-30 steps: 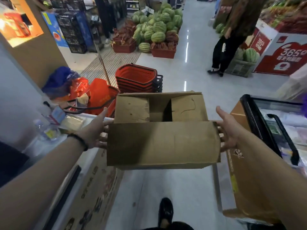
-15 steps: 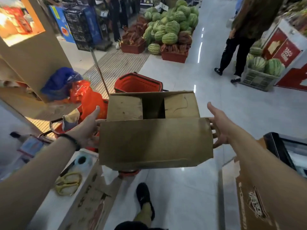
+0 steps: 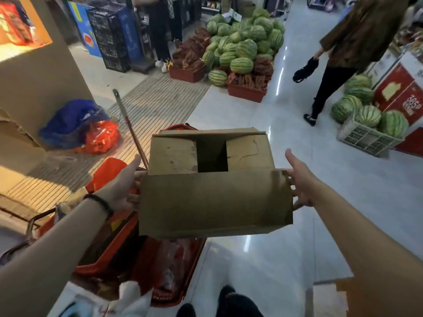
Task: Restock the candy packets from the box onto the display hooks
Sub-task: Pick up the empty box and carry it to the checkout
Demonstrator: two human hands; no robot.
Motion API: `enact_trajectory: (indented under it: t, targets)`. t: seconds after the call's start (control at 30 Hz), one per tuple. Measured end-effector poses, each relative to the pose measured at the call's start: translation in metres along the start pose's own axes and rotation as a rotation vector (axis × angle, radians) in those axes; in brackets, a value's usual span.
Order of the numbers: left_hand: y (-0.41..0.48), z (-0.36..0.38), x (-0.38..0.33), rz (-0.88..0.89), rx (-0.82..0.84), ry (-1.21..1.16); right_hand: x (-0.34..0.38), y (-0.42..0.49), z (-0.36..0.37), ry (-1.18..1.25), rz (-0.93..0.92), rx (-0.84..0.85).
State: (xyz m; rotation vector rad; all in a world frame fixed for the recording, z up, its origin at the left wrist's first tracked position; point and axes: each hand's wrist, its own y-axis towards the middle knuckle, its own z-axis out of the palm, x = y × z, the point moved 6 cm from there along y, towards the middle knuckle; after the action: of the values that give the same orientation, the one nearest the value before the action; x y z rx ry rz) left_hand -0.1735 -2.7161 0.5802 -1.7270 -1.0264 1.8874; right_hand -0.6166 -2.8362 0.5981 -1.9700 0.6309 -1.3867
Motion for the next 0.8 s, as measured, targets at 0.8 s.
enact_trajectory:
  t: [0.8]
  targets:
    - [0.232,0.019,-0.130,-0.201,-0.351,-0.251,0.259,0.350,0.100,-0.328,0.005,0.278]
